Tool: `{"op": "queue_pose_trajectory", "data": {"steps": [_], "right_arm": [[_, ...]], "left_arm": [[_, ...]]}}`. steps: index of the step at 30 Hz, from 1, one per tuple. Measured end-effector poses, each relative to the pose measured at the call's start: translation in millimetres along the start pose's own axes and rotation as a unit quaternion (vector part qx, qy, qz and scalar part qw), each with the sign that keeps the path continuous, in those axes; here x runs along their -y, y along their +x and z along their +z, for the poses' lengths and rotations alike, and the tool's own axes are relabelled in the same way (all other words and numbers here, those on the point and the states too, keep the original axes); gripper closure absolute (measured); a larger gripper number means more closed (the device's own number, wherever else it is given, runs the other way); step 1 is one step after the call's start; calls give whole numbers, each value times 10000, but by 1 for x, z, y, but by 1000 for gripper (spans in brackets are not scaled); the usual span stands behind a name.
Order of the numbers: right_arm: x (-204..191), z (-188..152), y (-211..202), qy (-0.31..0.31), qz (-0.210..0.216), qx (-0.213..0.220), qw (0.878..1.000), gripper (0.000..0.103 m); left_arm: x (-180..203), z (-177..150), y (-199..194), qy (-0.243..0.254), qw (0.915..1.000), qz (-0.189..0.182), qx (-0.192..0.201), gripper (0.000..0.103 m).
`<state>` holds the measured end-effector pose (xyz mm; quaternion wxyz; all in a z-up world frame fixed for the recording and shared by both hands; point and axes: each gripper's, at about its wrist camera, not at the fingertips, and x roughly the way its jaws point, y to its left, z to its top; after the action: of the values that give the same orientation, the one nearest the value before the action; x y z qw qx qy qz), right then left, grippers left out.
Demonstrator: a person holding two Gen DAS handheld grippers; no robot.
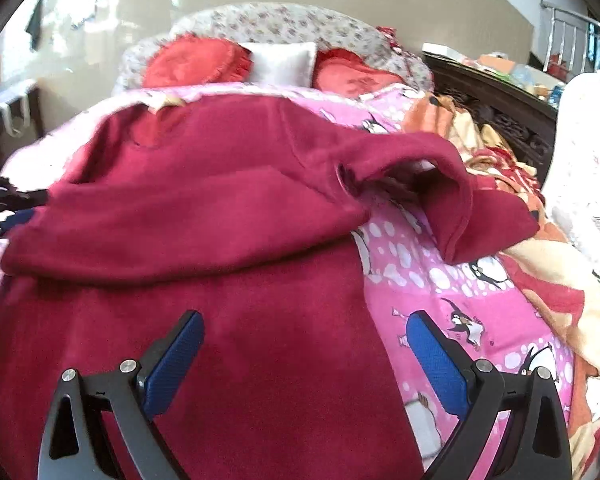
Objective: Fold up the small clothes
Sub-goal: 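Grasp the other sleeve cuff with the right gripper and lift it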
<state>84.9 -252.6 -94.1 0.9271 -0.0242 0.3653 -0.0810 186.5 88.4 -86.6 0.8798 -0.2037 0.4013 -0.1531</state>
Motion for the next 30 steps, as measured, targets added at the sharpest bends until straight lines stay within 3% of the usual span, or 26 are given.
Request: {"op": "queue_pose_trajectory", "data": {"steps": [4,5,7,8,10,11,12,16,20,21,23,25,26,28,30], "right_arm": [[17,36,-20,108,317,610,9976,3],[14,48,-14,37,632,532,9966,3],[2,68,14,-256,1367,-63,9903,5],[-4,71,30,-390,1384,-279,9892,11],[-6,66,65,-493,1103,-676,9904,12],[-3,59,87,-459,1057,-1102,9872,11],[0,53,96,-399,1191,-1199,9848,10],[19,60,57,-224,1247,-724,9893,14],[98,65,23,267,386,-12,9989,14],[136,67,18,634,130,85,9979,14],[198,70,18,1356,72,96,9907,18],[261,72,20,2190,397,60,9749,27],[290,70,24,2614,576,2,9635,37],[331,67,38,3364,1040,-164,9358,46],[351,63,51,3771,1171,-316,9182,49]], "left_arm": [[20,-29,-15,314,9990,-220,231,44],[22,-36,-13,445,9986,-167,228,43],[22,-47,-4,685,9976,12,125,43],[20,-45,-3,663,9977,-6,121,43],[16,-43,-2,551,9983,-66,150,43],[14,-42,0,515,9986,-96,114,43],[15,-43,0,527,9985,-80,126,43],[18,-44,3,675,9976,98,136,43],[21,-47,4,723,9971,177,152,43],[21,-47,5,727,9970,195,155,43],[23,-46,6,765,9966,268,167,43],[25,-46,8,818,9959,355,171,43],[26,-46,9,842,9955,393,171,43],[26,-46,9,847,9954,402,176,43],[28,-46,9,828,9956,389,181,43]]}}
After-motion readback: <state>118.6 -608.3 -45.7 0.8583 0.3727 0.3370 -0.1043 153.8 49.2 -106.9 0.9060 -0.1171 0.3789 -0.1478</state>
